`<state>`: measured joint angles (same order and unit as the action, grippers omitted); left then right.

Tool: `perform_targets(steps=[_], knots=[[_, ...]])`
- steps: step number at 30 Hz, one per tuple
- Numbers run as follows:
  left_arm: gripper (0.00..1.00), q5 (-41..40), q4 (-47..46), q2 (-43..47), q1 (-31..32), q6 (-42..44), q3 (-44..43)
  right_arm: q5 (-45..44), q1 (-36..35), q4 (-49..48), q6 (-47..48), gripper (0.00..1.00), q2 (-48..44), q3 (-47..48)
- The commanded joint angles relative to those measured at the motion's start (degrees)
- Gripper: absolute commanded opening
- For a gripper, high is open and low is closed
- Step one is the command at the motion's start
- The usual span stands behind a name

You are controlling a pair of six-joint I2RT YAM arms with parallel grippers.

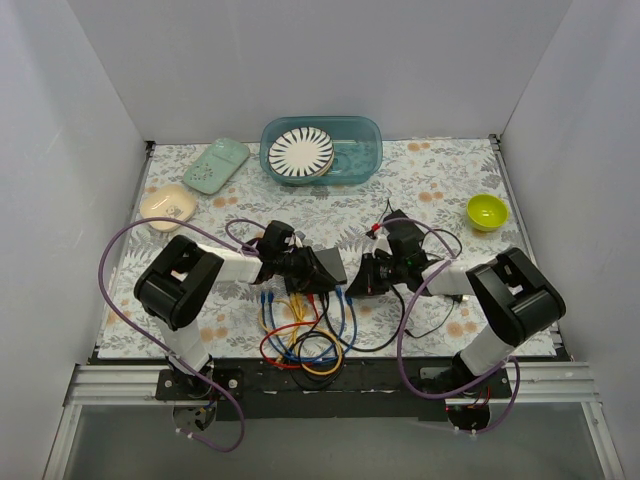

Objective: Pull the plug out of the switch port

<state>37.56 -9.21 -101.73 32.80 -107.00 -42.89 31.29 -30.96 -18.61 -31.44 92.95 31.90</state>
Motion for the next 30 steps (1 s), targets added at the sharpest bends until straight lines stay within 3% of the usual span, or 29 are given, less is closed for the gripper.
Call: perform_targets(steps=[1, 4, 8, 11, 14, 19, 20, 21, 24, 25, 30], knots=[[0.24, -10.23, 4.47, -1.8, -0.63, 0.74, 0.27, 0.16, -0.59, 13.68, 4.89, 0.01, 0.91, -1.93], [0.24, -11.1, 4.73, -2.15, -0.63, 0.22, 0.53, 0.27, -0.94, 15.53, 5.25, 0.01, 1.98, -0.52], [0.24, -14.0, 5.87, 0.39, -0.63, -0.05, 0.79, -13.76, -0.77, 20.7, 3.06, 0.01, -8.1, -1.93], [0.24, -15.67, 7.28, 2.24, -0.72, 0.48, 0.18, -28.42, 0.28, 26.77, 1.83, 0.01, -13.29, -0.79], [0.24, -16.55, 7.89, 3.21, -0.72, 0.57, 0.0, -37.66, 2.04, 31.34, 1.39, 0.01, -16.21, 0.53], [0.25, -17.17, 8.86, 3.91, -0.89, 0.83, -0.35, -42.19, 3.63, 34.17, 1.64, 0.04, -16.92, 2.02], [0.26, -17.08, 8.86, 4.0, -0.89, 0.92, -0.43, -40.71, 3.54, 33.91, 2.17, 0.17, -17.88, 2.03], [0.27, -17.08, 8.86, 4.09, -0.98, 0.92, -0.35, -39.3, 3.28, 32.77, 2.43, 0.43, -19.28, 1.68], [0.27, -16.3, 8.07, 4.79, -1.07, 1.0, -0.26, -31.65, 2.49, 23.64, 2.7, 0.62, -25.61, -1.05], [0.28, -15.86, 7.2, 5.05, -1.07, 1.0, -0.35, -28.86, 2.05, 20.92, 2.53, 0.88, -26.23, -1.05], [0.31, -13.39, 5.09, 5.32, -1.16, 0.65, -2.19, -18.99, -1.2, 15.38, 1.56, 0.88, -22.11, 0.8]])
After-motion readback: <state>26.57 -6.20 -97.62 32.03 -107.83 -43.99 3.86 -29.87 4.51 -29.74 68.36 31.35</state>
